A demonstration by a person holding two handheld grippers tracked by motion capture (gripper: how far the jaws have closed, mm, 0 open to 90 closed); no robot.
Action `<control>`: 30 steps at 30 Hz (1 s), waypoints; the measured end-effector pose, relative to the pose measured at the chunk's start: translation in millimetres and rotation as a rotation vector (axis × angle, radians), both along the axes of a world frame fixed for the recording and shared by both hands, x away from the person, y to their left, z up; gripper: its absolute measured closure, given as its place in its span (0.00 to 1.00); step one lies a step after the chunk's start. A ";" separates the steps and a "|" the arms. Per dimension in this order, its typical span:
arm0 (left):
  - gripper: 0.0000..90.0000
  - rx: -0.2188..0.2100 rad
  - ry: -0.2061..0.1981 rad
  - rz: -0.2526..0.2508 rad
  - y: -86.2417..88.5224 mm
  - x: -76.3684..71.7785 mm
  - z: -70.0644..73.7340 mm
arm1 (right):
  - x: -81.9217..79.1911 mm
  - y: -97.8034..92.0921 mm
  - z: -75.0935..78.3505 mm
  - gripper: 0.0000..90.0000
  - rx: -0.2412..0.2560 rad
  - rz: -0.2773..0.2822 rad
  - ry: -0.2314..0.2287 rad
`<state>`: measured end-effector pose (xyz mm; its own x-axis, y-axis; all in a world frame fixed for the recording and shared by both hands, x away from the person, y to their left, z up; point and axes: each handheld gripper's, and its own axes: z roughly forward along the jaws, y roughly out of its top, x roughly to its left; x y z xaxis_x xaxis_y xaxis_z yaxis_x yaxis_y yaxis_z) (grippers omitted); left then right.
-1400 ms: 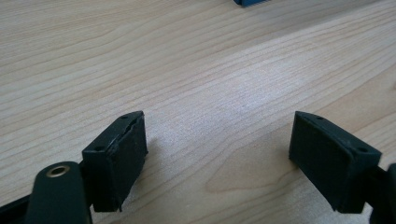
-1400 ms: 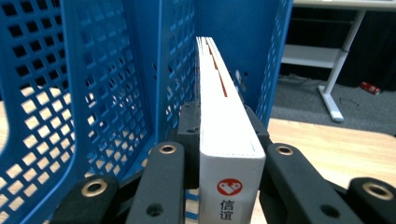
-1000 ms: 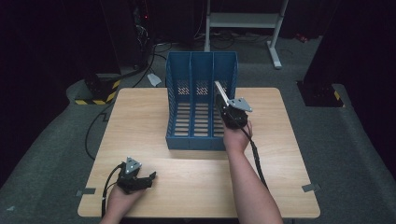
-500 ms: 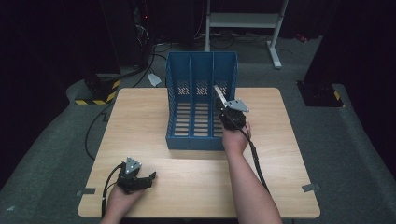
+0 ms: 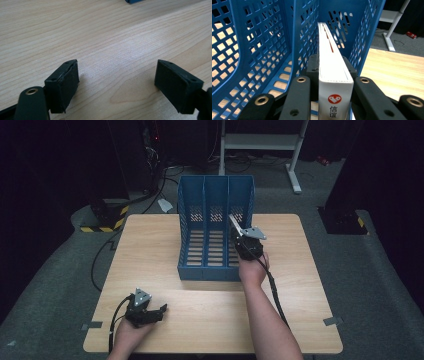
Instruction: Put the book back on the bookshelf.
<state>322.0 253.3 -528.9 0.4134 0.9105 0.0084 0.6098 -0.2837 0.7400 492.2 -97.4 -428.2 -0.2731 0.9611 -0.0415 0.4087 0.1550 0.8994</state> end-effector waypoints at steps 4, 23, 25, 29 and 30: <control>0.22 0.000 0.000 0.000 0.0 0.0 0.0 | -2.3 -3.0 -1.2 0.83 0.010 -0.001 0.013; 0.22 0.000 0.000 -0.002 0.2 0.0 0.0 | -19.1 -15.0 -8.0 0.81 0.009 0.023 0.114; 0.22 0.001 0.000 -0.002 0.2 0.0 0.0 | -20.5 -14.3 -9.2 0.81 0.001 0.028 0.116; 0.22 0.000 -0.001 -0.001 0.1 -0.2 0.0 | -22.8 -12.6 -11.0 0.80 -0.011 0.036 0.109; 0.22 0.000 -0.001 -0.001 0.2 -0.2 0.0 | -22.8 -12.0 -10.7 0.80 -0.018 0.040 0.110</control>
